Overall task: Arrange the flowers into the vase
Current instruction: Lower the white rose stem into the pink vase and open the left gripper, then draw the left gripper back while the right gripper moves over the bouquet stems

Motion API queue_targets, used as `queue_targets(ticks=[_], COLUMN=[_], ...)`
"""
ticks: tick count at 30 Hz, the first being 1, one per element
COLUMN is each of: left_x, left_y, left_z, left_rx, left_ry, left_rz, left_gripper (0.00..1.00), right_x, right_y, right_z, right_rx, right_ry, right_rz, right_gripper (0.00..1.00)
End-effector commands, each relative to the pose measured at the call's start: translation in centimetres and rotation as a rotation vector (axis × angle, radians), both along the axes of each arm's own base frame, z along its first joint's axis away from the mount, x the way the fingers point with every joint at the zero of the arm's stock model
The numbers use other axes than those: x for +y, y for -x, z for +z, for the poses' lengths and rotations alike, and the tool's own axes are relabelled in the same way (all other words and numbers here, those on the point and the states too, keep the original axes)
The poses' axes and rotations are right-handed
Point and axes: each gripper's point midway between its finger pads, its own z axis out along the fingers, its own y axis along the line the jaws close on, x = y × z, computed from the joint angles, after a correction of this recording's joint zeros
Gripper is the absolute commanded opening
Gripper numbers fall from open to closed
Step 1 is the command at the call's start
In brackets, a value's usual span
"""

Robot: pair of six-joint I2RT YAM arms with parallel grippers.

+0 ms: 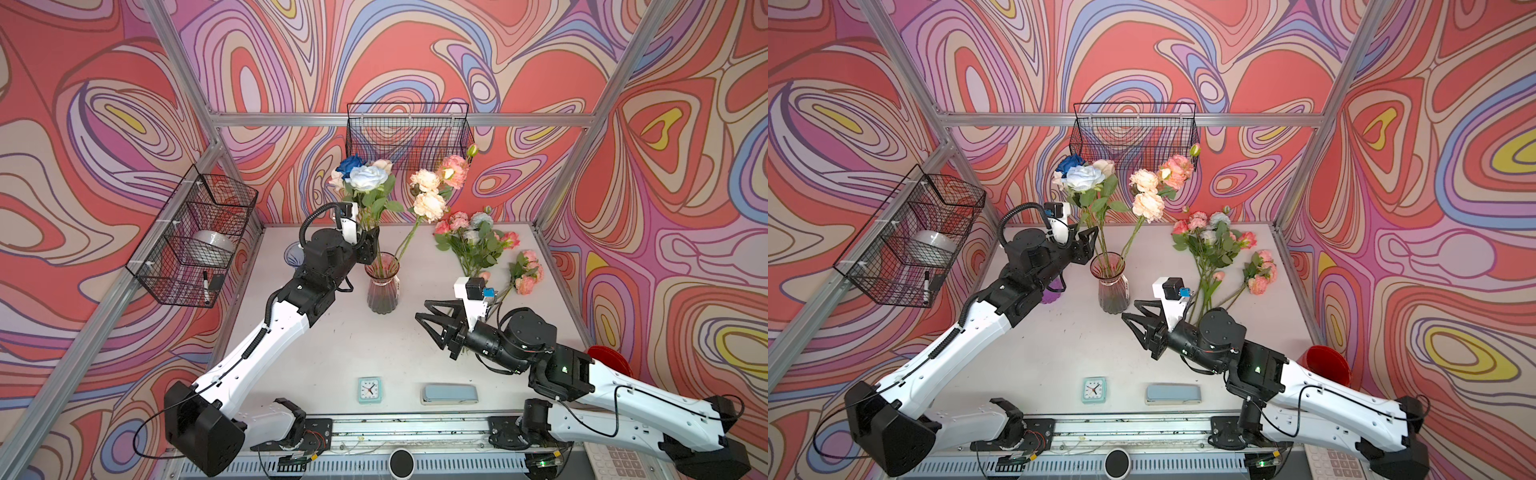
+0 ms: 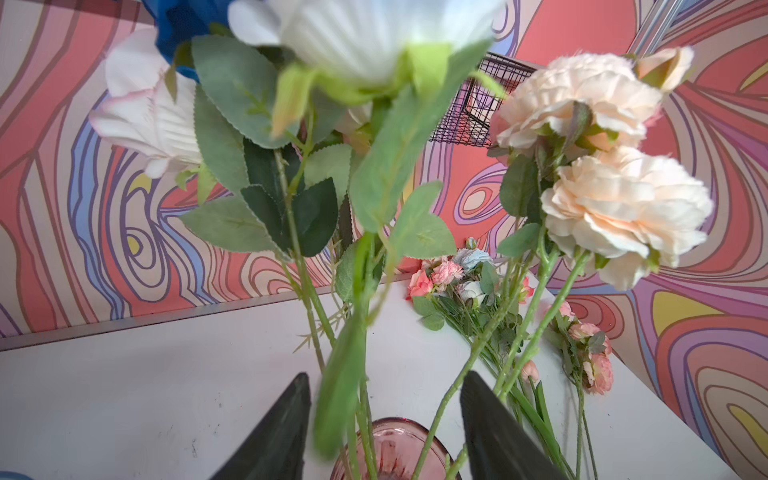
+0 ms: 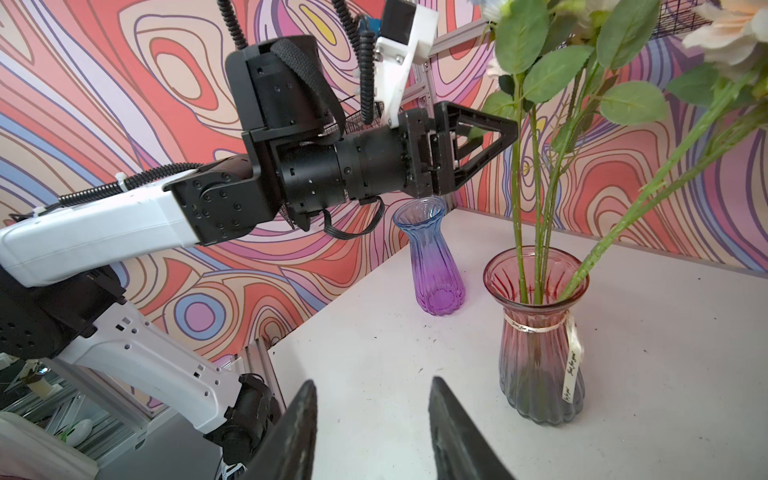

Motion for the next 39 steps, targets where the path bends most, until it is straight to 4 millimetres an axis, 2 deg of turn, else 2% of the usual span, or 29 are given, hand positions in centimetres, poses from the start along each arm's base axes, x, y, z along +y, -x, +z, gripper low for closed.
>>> queue_targets(ticks=[1,9,15,20,26,31,33,39], left_x=[1.0,2.2,2.5,3.0,3.6,3.8,3.7,3.9], left_y=[1.5,5.8,9.7,12.4,13.9,14.5,14.8,15.7], left_z=[2.0,6.4,7.2,4.5,-1.0,-4.7,-5.8,-7.9], left_rx=[-0.011,-0.054,-0.049,0.011,0.124,0.192,0.220,0.264], left_ry=[0.050,0.166,0.272,0.355,0.452,0.475,0.482,0.490], left_rz=[0.013,-0.048,-0.137,-0.184,-0.177,-0.170,-0.172,-0.178], left_gripper=[0.74,0.94,1.00,1.00,1.00,1.00,0.99,0.99], right_x=[-0.1,-0.4,-1.0,-3.3,-7.1,-10.0,-12.5,-18.7], right_y=[-0.1,-0.9,-1.8,-3.5,-6.1,-9.9,-11.8,-15.6], right_z=[-0.6,-1.5,-3.5,-6.3,-10.5,-15.7,-18.3,-23.6], right_rx=[0.013,0.049,0.102,0.176,0.265,0.488,0.590,0.783], right_ry=[0.009,0.004,0.024,0.064,0.148,0.159,0.150,0.149], right_rz=[-0.014,-0.064,-0.134,-0.302,-0.557,-0.626,-0.686,-0.846], right_gripper=[0.46,0.48,0.49,0.53,0.57,0.57,0.55,0.47])
